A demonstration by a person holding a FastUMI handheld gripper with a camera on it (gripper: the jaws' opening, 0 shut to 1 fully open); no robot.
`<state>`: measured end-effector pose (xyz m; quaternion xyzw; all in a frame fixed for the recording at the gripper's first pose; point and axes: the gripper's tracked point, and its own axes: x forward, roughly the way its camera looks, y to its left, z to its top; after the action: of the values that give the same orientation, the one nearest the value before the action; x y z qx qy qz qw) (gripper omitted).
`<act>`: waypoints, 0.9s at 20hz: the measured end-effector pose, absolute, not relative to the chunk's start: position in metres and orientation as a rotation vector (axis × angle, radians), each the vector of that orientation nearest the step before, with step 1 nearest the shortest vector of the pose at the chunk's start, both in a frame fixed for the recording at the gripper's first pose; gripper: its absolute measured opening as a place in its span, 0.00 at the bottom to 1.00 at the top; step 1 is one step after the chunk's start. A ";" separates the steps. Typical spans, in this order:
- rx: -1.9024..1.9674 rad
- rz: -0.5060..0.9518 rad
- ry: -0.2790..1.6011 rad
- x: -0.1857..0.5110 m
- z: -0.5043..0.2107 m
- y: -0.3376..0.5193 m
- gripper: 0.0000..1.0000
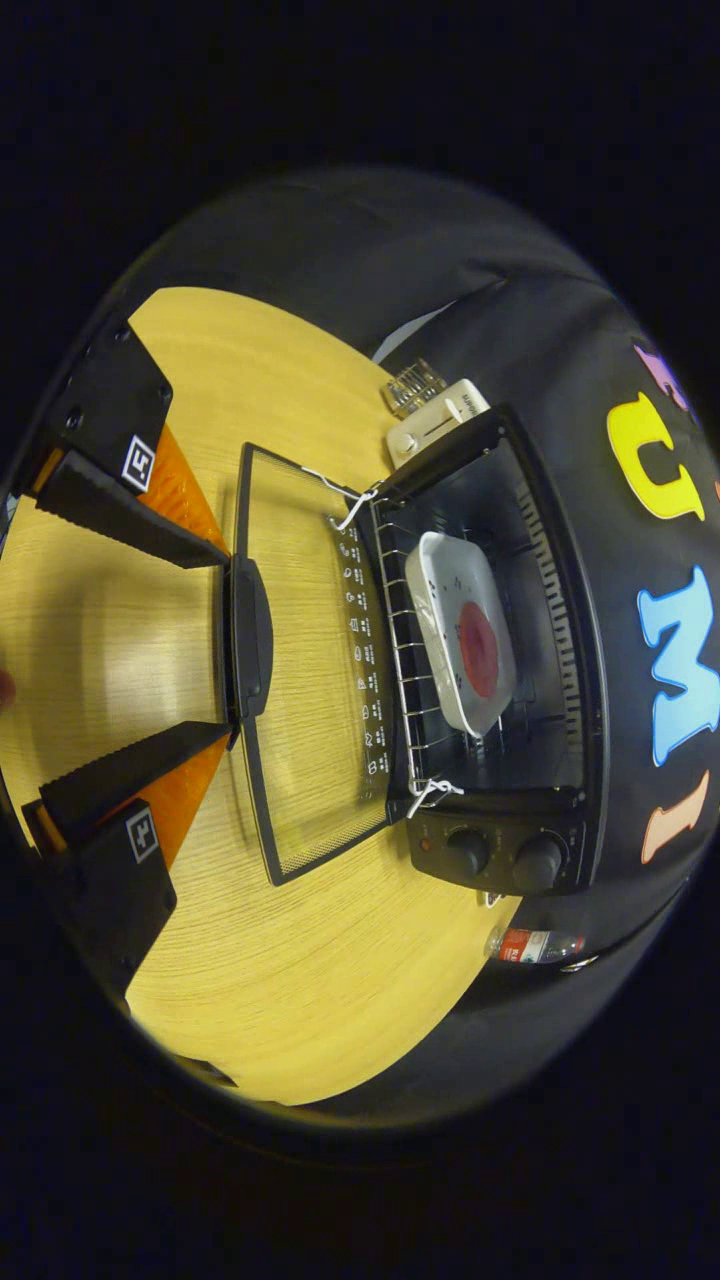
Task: Open the toaster oven, put the food inside, and close the toaster oven door.
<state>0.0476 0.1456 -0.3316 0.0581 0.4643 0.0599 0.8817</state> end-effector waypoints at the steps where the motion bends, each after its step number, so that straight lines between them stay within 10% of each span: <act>1: 0.098 0.121 0.985 0.046 -0.336 0.144 0.98; 18: -0.097 0.027 0.923 0.052 -0.340 0.137 0.97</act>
<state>0.0520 0.1369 -0.3398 -0.0469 0.4453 0.0132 0.8941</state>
